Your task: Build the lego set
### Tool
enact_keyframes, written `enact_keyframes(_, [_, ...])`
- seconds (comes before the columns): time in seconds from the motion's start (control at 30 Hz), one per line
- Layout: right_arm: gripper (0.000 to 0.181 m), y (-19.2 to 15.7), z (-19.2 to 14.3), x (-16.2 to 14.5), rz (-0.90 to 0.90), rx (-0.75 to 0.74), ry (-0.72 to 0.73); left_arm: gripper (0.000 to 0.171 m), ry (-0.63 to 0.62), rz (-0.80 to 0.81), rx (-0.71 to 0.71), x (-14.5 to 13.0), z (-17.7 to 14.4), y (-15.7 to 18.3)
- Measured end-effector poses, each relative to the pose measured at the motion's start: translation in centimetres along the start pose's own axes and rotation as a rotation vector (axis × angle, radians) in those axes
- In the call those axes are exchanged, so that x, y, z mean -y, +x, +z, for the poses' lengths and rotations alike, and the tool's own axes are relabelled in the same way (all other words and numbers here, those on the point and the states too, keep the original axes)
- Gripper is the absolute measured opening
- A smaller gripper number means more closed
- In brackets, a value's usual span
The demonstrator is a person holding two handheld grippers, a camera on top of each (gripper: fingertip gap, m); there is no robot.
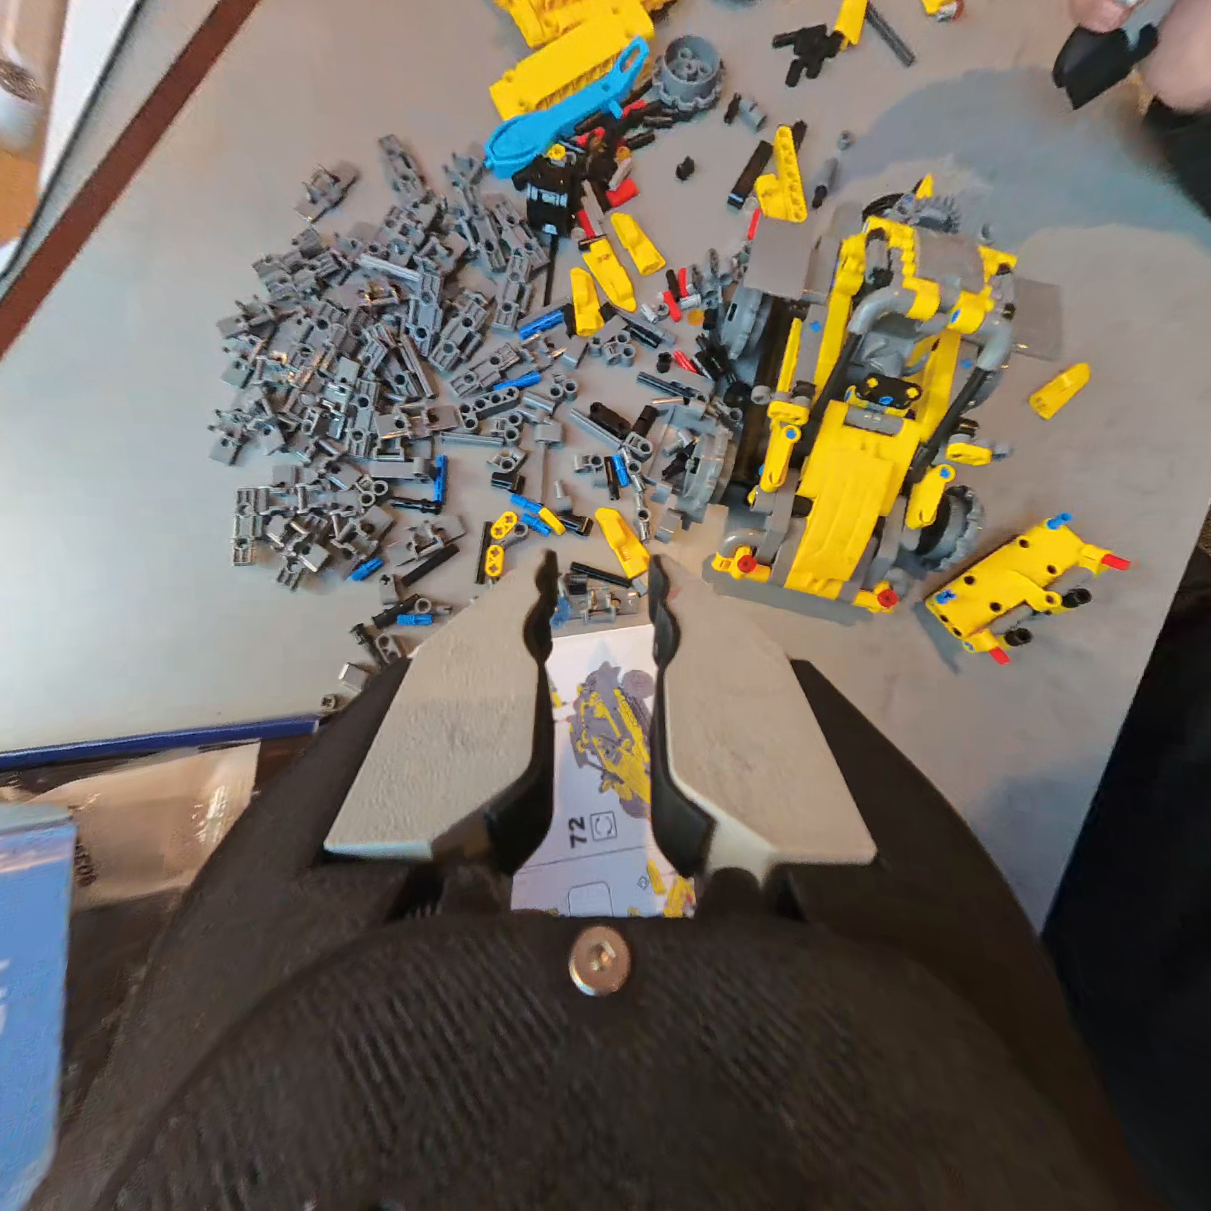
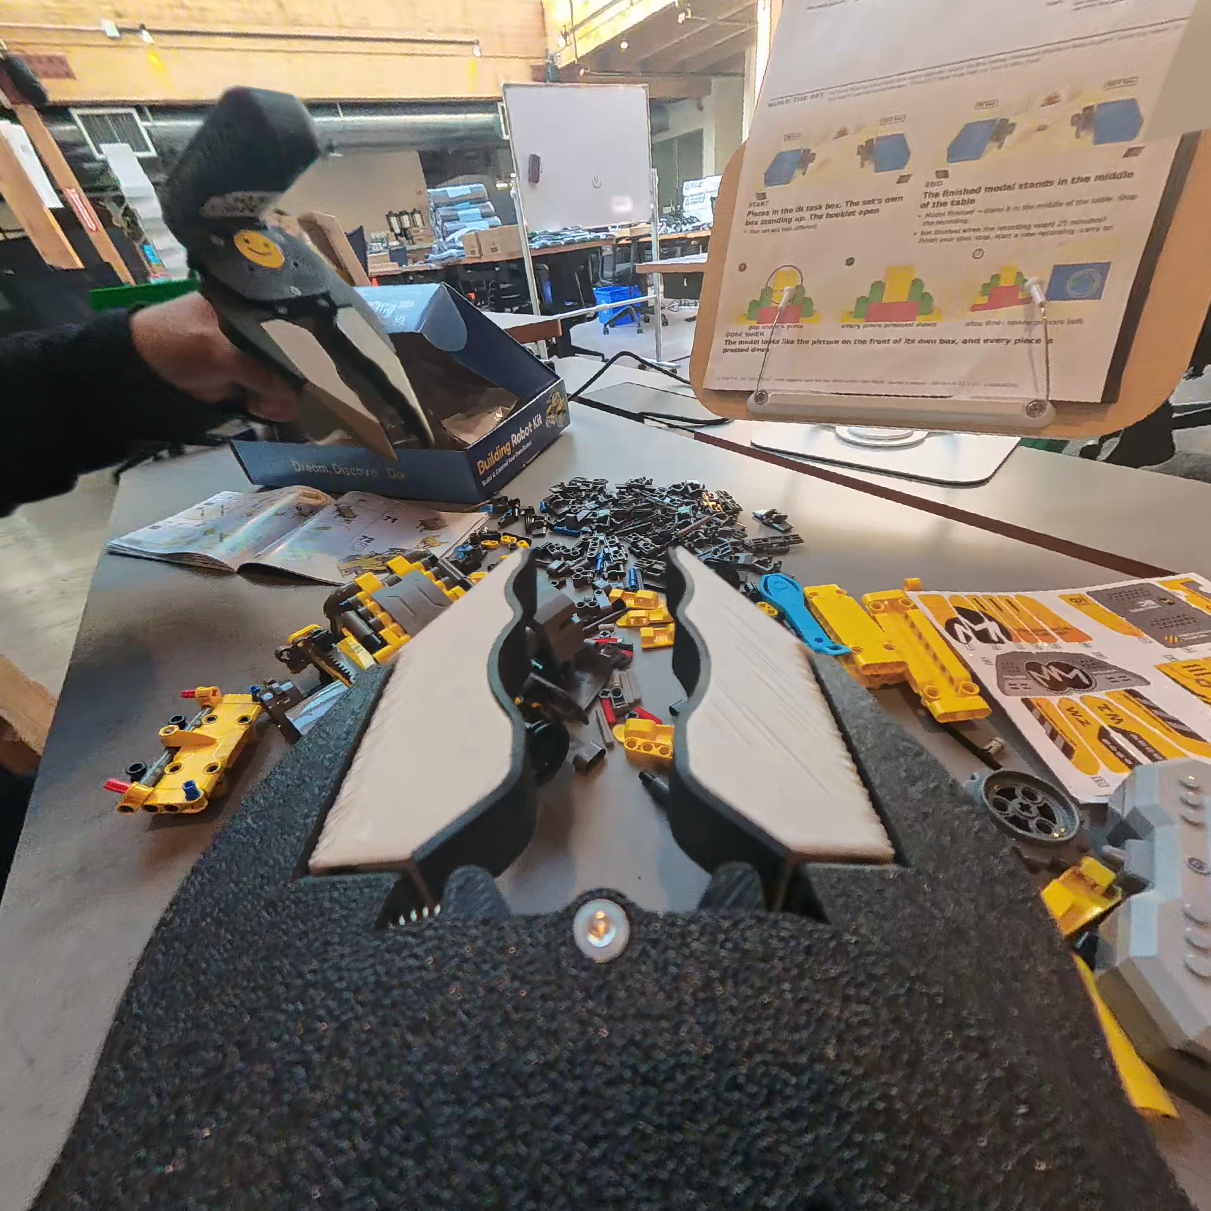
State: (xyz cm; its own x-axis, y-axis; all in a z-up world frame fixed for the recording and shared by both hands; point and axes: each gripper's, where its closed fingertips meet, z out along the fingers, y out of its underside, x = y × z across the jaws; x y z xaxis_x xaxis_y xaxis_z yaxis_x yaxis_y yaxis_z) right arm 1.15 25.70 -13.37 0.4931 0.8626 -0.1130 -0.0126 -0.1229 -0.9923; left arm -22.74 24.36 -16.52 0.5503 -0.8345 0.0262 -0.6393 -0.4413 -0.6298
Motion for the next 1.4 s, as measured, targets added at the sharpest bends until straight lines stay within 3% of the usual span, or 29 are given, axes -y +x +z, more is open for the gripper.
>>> enact_keyframes(0.1, [0.039,0.2,0.0,-0.1,-0.016,-0.018,-0.004,0.024,-0.011,0.011,0.0,0.4,-0.3,0.0])
enact_keyframes(0.53, [0.036,2.5,0.1,-2.0,-0.019,-0.107,-0.065,0.015,-0.172,-0.008,0.017,-1.8,4.1,-1.0])
enact_keyframes(1.03, [0.033,2.0,0.4,-2.1,-0.026,-0.082,-0.073,0.014,-0.272,-0.016,-0.073,-3.1,7.7,0.5])
enact_keyframes(1.17, [0.032,1.9,0.4,-1.9,-0.034,-0.08,-0.068,0.0,-0.343,0.007,-0.088,-3.8,8.5,0.5])
enact_keyframes(1.27, [0.032,1.9,0.3,-1.8,-0.029,-0.079,-0.063,0.0,-0.387,0.048,-0.062,-4.3,8.7,0.0])
enact_keyframes(1.37, [0.032,1.9,0.3,-1.8,-0.023,-0.077,-0.059,0.0,-0.35,0.024,-0.101,-3.4,8.1,0.4])
enact_keyframes(1.4, [0.032,2.0,0.3,-1.9,-0.022,-0.078,-0.061,0.007,-0.325,0.016,-0.111,-2.9,7.8,0.5])
